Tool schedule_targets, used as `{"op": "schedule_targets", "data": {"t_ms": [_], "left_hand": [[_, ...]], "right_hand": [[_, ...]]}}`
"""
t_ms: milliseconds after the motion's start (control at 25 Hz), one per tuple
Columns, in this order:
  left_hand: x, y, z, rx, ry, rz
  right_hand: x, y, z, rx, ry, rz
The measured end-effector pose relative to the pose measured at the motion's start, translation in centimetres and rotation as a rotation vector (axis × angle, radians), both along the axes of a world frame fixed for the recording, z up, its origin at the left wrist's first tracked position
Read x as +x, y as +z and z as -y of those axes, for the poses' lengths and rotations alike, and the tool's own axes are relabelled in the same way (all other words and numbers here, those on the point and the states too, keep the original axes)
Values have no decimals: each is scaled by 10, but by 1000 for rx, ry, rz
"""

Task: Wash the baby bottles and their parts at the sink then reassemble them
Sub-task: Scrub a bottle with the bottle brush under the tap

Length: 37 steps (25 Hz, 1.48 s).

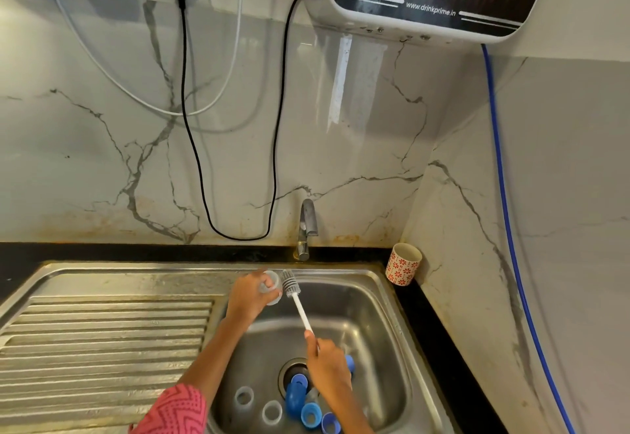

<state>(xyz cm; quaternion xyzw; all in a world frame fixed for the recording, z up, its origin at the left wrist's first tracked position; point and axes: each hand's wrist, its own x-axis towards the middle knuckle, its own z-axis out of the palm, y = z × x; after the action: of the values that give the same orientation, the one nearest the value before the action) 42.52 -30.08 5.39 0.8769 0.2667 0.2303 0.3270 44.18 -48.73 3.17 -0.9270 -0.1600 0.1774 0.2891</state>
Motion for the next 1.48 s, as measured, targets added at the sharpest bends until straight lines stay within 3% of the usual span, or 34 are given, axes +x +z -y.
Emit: {"op": "schedule_targets", "data": {"t_ms": [80,160,240,360,480,600,760,840,1000,1280,1360,1480], "left_hand": [[4,14,-2,32,11,-39],[9,19,0,-24,64,36],[17,19,12,-282,122,182],[27,14,30,-908,193,275],[27,11,27,-1009,74,156],[21,19,8,-844,-62,-2],[16,28,-27,-309,-83,-310],[18,34,-39,-135,-100,-352],[19,41,-55,-40,-46,-343],[19,48,-58,-164,-81,-152],[17,53,-53,11,-134,-260],[17,67,-39,439,-273,-473]], "right_hand": [[1,0,0,9,-6,-29],[2,0,-3,75,-44,-85],[5,1,-4,152,-79,-115],[6,8,-6,196,-81,-138],[5,8,-7,206,-62,-133],[8,12,-2,169,-40,-75],[20,28,1,109,34,60],[29,33,-3,19,93,139],[38,43,-4,-53,174,218],[48,52,6,-165,244,319],[52,57,6,-259,320,395],[58,64,5,-384,429,492]]}}
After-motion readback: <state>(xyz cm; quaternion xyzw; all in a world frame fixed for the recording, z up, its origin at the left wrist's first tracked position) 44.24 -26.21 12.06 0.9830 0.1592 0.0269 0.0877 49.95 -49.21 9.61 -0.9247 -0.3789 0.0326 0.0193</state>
